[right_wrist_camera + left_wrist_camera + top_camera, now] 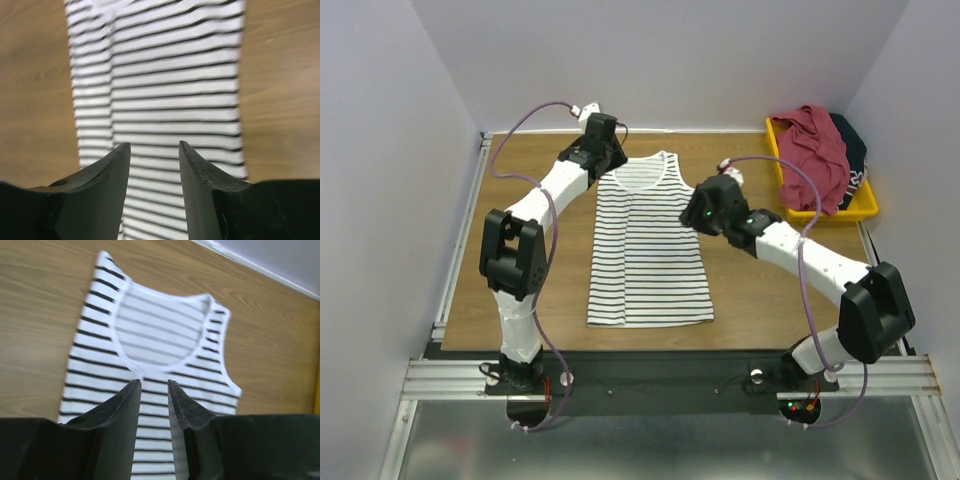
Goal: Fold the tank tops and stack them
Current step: Fold the tank top
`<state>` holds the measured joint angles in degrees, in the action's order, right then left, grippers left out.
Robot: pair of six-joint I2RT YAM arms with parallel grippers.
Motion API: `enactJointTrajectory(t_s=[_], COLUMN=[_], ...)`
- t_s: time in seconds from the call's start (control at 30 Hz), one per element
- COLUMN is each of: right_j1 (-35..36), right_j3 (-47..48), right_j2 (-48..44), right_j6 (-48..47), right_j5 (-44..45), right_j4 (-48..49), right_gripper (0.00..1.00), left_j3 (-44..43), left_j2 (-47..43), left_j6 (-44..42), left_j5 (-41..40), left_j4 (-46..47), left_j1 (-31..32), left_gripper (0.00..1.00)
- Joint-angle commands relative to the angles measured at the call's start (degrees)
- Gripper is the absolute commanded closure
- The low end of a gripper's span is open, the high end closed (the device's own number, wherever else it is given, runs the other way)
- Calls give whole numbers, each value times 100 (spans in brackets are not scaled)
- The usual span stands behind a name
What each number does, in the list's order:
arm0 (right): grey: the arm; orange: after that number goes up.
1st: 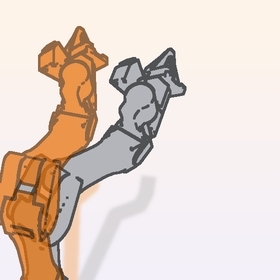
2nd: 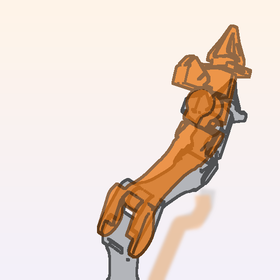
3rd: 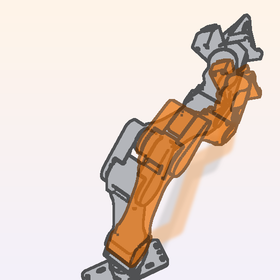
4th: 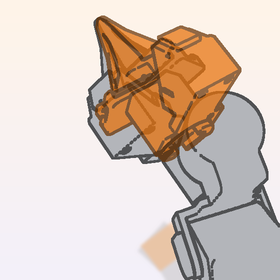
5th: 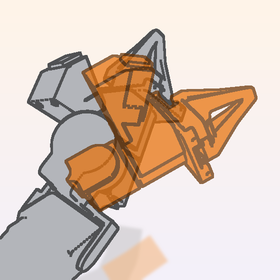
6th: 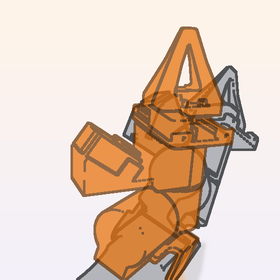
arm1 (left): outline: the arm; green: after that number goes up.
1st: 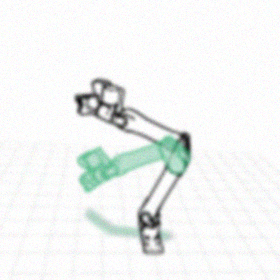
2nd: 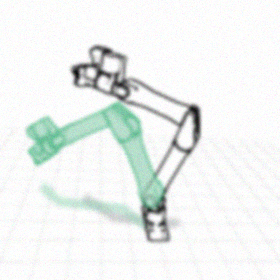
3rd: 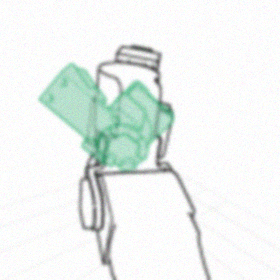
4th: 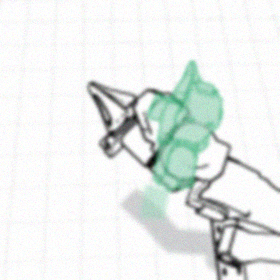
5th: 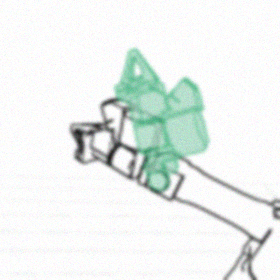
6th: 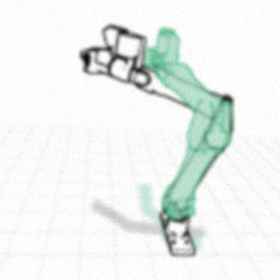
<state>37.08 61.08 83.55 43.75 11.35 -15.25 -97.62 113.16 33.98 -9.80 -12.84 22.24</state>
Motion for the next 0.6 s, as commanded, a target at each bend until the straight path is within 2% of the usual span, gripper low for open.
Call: enactJointTrajectory(t_s=[0.0,0.07,0.2,0.23,0.37,0.57], right_j1=[-999,-1604,-2335,-2337,-2688,-2750], right_j3=[350,623,1431,1433,1994,2566], right_j2=[292,826,1986,1990,2936,3642], right_j6=[-664,-806,-999,-1000,-1026,-1158], right_j5=[-1290,-1835,-2400,-2497,-2708,-2762], right_j4=[196,259,399,434,531,540], right_gripper=[52,53,59,60,62,64], left_j3=[934,1358,2482,2607,2950,3267], left_j2=[-776,-1075,-1577,-1656,-1877,-1912], left_j6=[301,416,794,795,1040,1339], left_j5=[-118,-197,-276,-277,-417,-452], left_j4=[351,492,896,923,968,1038], left_j1=[657,1113,1914,2064,3012,3655], left_gripper=[63,67,74,75,79,82])
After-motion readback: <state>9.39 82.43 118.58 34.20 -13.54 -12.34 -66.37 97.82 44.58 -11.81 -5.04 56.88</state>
